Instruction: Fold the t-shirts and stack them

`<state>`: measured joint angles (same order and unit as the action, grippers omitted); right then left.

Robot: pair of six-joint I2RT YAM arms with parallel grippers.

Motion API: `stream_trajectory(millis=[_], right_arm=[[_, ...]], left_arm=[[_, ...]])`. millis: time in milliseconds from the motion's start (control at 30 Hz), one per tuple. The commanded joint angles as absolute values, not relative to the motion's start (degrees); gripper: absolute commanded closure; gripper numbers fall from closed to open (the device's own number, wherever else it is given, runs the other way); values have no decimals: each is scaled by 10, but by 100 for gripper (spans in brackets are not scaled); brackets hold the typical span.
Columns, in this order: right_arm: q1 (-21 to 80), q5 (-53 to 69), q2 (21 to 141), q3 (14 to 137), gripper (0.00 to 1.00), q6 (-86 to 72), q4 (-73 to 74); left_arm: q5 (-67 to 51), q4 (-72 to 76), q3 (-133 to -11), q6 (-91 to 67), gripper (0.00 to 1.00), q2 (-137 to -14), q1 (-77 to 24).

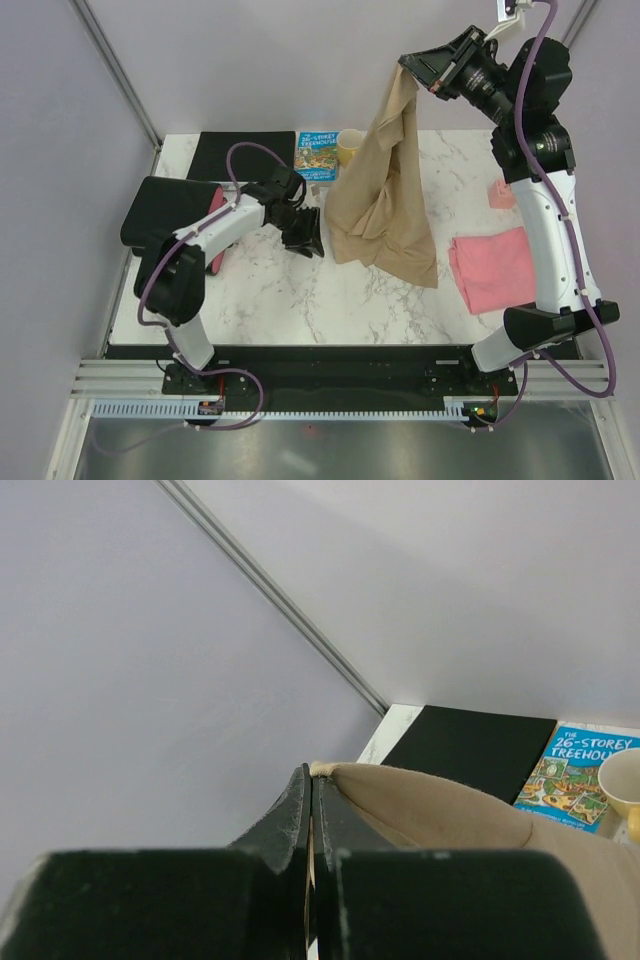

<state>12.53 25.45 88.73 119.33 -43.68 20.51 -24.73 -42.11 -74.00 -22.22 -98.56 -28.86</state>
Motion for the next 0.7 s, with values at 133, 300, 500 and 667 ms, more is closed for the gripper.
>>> stream_trajectory(millis=[133, 300, 500, 667], right_arm=[[125, 270, 866, 1186, 100, -428, 176], [113, 274, 863, 1170, 100, -424, 178], [99, 279, 870, 1161, 100, -427, 177], [95, 283, 879, 1162, 100, -432, 171]], left_arm=[[-219, -375, -867, -252, 54, -1106, -296], [-247, -376, -901, -240, 54, -1168, -315], [-244, -377, -895, -246, 53, -1180, -334], [-234, -373, -878, -244, 53, -1181, -337]])
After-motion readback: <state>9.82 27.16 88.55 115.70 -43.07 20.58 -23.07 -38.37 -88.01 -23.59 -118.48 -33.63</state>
